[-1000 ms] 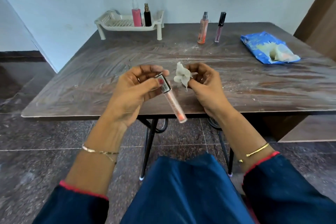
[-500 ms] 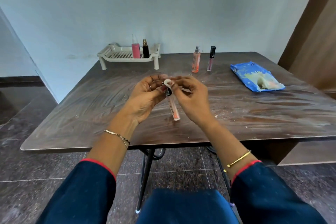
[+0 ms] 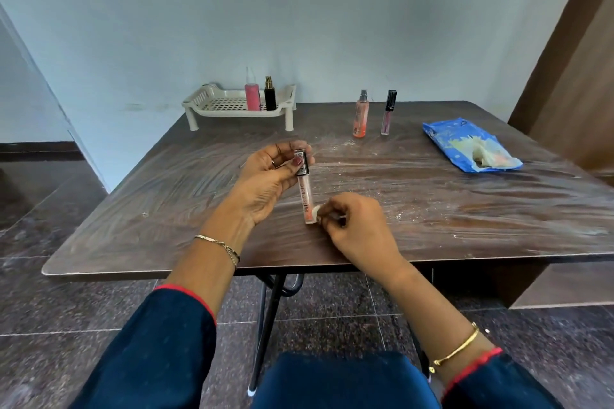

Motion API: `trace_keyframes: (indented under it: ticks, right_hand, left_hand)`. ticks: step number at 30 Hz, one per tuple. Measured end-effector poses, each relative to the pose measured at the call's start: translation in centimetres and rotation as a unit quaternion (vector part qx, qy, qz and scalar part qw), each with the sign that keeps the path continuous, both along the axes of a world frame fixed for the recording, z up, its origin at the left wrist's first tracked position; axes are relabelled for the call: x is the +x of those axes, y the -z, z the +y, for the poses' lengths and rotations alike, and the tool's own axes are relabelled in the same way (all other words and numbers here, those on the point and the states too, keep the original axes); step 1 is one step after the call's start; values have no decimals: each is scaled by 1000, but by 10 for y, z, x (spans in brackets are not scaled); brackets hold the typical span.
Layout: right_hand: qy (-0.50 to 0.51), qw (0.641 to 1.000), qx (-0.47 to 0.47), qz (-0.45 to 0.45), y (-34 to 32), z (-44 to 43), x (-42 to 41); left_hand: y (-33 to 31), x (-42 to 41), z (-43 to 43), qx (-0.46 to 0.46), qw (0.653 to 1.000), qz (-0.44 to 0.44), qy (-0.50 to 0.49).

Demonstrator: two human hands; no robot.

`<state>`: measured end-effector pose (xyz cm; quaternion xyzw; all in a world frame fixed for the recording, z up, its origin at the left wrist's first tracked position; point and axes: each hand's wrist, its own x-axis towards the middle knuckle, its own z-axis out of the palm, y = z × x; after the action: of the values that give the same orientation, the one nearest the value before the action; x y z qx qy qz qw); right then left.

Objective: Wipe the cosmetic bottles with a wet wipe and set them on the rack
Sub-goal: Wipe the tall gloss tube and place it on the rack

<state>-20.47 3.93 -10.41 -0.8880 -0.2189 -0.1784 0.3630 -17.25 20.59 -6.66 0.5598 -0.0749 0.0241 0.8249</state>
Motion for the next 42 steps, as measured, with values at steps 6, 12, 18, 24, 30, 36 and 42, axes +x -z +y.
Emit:
trace_keyframes:
  ticks: [6,12,18,24,30,36,42]
  right_hand:
    - [34,991,91,-92,-34,14,15]
    - [25,992,32,-120,-26,23,23]
    - [28,987,-93,-128,-13,10,7]
    - [-6,981,-180,-78,-3,-9,-9]
    - [22,992,-67,-108,-13,-10,-1]
    - [32,981,-12,-192,-40,9,25]
    - [2,986,-67,-150,-19,5,14]
  left_hand:
    - [-4,3,-2,-9,1000,6,-7]
    - [0,11,-6,-32,997,45,-49]
    - [5,18,-8,-10,994,83,-74]
    - [-2,20,-12,-5,994,77,-81]
    - [-9,19,-16,47,995,42,-82]
    - [-15,15,-19,88,992,12,-88]
    - [-12,14,-20,61,992,29,-107]
